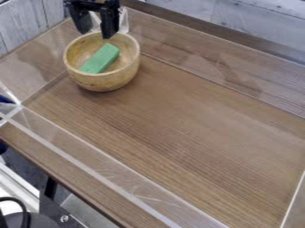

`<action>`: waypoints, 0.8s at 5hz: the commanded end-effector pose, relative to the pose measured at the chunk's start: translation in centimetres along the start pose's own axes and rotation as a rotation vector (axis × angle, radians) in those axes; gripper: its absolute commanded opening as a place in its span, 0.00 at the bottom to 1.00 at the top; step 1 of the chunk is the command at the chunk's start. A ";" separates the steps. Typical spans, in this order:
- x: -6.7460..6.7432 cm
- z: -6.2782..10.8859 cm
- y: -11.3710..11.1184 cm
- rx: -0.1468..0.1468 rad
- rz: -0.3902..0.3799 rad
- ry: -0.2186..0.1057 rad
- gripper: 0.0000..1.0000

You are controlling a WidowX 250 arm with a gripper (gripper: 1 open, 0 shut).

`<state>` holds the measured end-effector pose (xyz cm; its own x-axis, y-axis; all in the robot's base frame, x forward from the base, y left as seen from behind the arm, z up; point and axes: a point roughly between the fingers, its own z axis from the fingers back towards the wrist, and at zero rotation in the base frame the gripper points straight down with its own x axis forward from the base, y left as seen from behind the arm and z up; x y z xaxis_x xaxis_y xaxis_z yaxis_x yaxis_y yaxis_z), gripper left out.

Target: Put the green block in the brown bowl

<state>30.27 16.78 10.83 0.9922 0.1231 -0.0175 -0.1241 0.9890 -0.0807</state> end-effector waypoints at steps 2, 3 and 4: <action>0.5 2.1 -0.5 0.030 -0.025 -0.062 1.00; 0.5 1.9 -0.6 0.030 -0.029 -0.058 1.00; 0.7 1.3 -0.5 0.031 -0.030 -0.050 1.00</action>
<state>30.60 16.38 10.67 0.9945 0.1046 -0.0109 -0.1051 0.9918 -0.0728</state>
